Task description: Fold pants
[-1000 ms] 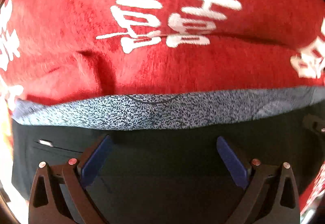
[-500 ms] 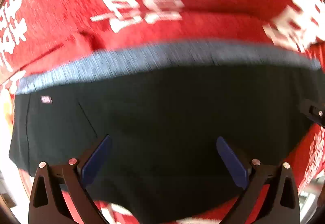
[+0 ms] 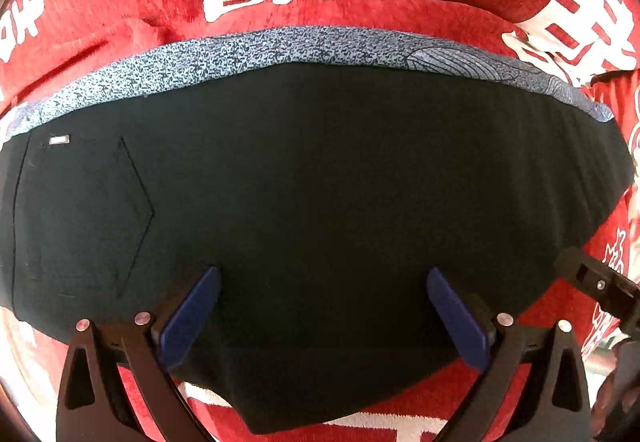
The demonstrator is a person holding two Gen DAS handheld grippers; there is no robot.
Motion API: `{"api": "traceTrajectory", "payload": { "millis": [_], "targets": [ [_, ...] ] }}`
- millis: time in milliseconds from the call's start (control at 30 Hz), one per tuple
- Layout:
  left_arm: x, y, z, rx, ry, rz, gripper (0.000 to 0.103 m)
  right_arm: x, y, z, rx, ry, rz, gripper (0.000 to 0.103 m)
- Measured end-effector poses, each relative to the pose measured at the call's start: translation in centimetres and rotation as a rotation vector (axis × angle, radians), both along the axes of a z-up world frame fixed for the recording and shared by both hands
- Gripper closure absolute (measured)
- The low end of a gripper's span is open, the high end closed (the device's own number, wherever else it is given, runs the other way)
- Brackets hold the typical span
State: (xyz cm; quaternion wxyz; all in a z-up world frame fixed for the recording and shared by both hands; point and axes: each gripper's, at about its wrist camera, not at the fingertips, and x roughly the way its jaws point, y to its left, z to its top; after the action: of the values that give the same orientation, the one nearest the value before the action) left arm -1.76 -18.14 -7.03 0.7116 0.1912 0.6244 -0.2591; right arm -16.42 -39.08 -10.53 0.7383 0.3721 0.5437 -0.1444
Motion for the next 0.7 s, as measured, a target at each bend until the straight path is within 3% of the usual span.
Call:
{"api": "traceTrajectory", "payload": {
  "millis": [33, 400, 700],
  "targets": [
    [0.8, 0.0, -0.7, 0.003, 0.002, 0.000, 0.000, 0.0, 0.1, 0.0, 0.003, -0.007, -0.002, 0.001],
    [4.0, -1.7, -2.1, 0.042, 0.067, -0.017, 0.000, 2.2, 0.5, -0.5, -0.035, 0.082, 0.039, 0.000],
    [5.0, -2.9, -2.6, 0.102, 0.093, 0.052, 0.000, 3.5, 1.0, -0.7, -0.065, 0.047, 0.127, 0.000]
  ]
}}
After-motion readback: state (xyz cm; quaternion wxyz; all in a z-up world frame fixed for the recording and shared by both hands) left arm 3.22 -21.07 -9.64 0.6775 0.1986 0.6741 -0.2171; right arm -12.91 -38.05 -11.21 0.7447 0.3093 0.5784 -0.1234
